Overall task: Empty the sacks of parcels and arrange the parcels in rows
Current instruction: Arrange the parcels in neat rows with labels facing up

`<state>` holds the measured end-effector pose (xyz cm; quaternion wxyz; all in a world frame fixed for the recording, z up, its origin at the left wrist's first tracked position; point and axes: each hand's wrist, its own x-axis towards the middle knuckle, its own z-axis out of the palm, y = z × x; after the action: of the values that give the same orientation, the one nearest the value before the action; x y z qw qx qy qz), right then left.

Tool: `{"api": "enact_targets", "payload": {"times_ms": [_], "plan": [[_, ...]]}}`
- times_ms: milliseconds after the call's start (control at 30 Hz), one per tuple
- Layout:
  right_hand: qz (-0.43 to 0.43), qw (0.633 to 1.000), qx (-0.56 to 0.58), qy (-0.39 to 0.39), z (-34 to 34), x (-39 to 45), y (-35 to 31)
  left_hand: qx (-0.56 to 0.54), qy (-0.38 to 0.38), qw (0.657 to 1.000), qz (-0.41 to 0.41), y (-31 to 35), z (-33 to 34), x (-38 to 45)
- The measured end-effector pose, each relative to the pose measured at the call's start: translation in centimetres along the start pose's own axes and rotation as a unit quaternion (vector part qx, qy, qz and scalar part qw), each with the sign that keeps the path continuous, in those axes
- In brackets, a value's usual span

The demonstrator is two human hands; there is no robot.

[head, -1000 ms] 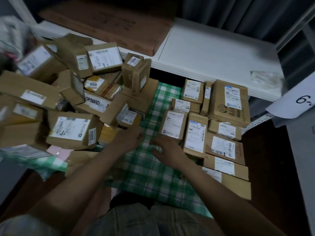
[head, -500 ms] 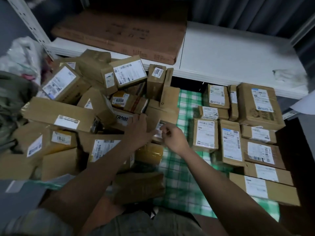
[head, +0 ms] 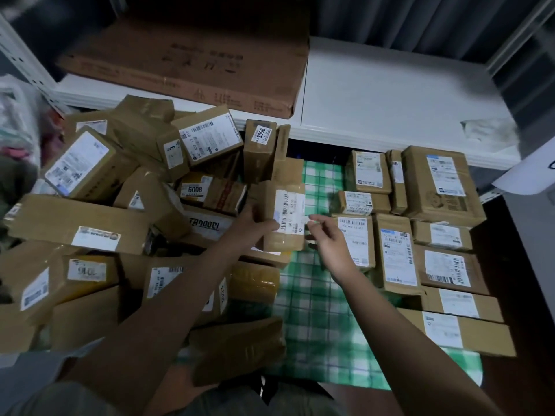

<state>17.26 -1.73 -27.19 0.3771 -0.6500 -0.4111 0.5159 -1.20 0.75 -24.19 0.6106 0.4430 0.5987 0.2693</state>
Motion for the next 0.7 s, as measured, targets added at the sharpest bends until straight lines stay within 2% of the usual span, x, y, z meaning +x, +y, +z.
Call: {"api": "enact_targets", "payload": {"times_ms": [100,167,233,333,467,700], "plan": [[0.054,0.991,0.090,-0.081,-1.1,0.2,-1.4,-0.103,-0.032,0.994,-0.014,0.6,1.4,0.3],[0.046,0.984,0.113,-0.127,-2.2,0.5,-1.5,-0.137,-0.039,0.990,-0.022,1.0,2.6,0.5],[0.036,0.983,0.113,-0.139,-3.4,0.8,-1.5,-0.146,-0.043,0.988,-0.026,1.3,3.7,0.9],[0.041,0.989,0.095,-0.102,-5.1,1.3,-1.8,-0.153,-0.039,0.987,-0.036,1.8,5.7,1.6],[0.073,0.987,0.134,-0.043,-6.9,2.2,-1.6,-0.138,-0.032,0.988,-0.056,1.9,8.7,2.4],[0.092,0.993,0.068,-0.019,-11.4,7.0,-0.5,-0.072,0.047,0.995,-0.044,3.3,12.7,6.9]]}}
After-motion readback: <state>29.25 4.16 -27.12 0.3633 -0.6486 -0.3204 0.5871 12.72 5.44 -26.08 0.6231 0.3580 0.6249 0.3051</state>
